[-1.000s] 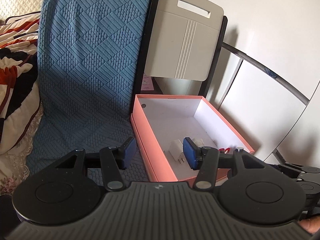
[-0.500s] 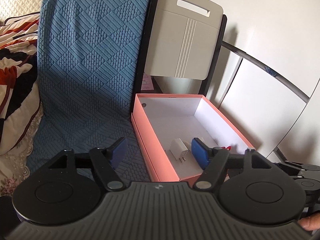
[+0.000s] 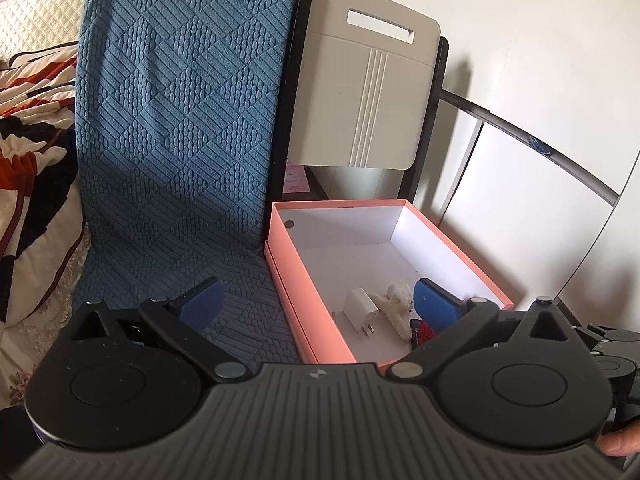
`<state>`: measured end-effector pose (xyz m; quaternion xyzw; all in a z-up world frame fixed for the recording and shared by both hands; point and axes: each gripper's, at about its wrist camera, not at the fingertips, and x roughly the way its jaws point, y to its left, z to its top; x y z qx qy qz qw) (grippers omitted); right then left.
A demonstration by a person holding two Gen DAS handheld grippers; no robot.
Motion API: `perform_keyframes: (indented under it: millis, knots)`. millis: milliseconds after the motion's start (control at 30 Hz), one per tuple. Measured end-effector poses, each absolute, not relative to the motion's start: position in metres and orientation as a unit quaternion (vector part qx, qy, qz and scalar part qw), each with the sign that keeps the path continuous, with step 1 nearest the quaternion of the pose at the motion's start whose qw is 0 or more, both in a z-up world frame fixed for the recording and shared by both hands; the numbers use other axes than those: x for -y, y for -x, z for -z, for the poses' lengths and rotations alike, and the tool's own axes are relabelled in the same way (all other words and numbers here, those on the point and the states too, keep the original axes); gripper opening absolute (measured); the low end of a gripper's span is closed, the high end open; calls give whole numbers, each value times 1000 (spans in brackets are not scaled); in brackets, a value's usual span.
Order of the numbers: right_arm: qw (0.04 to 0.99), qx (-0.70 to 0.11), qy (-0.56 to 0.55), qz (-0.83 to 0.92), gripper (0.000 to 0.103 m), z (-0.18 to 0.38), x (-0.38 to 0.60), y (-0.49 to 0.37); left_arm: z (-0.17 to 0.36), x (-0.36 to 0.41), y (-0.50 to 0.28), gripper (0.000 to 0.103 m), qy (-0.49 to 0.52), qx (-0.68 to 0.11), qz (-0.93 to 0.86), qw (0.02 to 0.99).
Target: Organize rigid objects
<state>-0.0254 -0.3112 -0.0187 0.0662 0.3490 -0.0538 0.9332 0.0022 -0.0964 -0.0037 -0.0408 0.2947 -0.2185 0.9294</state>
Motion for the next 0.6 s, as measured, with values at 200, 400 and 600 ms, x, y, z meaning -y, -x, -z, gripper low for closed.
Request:
perform_keyframes:
  millis: [200, 400, 600]
  knots:
    - [933, -349, -67, 52, 103, 19, 311, 25, 3, 97, -1, 103, 41, -292, 217, 931]
    - [934, -348, -61, 55, 103, 17, 310, 25, 2, 97, -1, 103, 41, -292, 215, 931]
    - [933, -350, -61, 58, 103, 19, 310, 26, 1, 97, -1, 103, 38, -290, 211, 933]
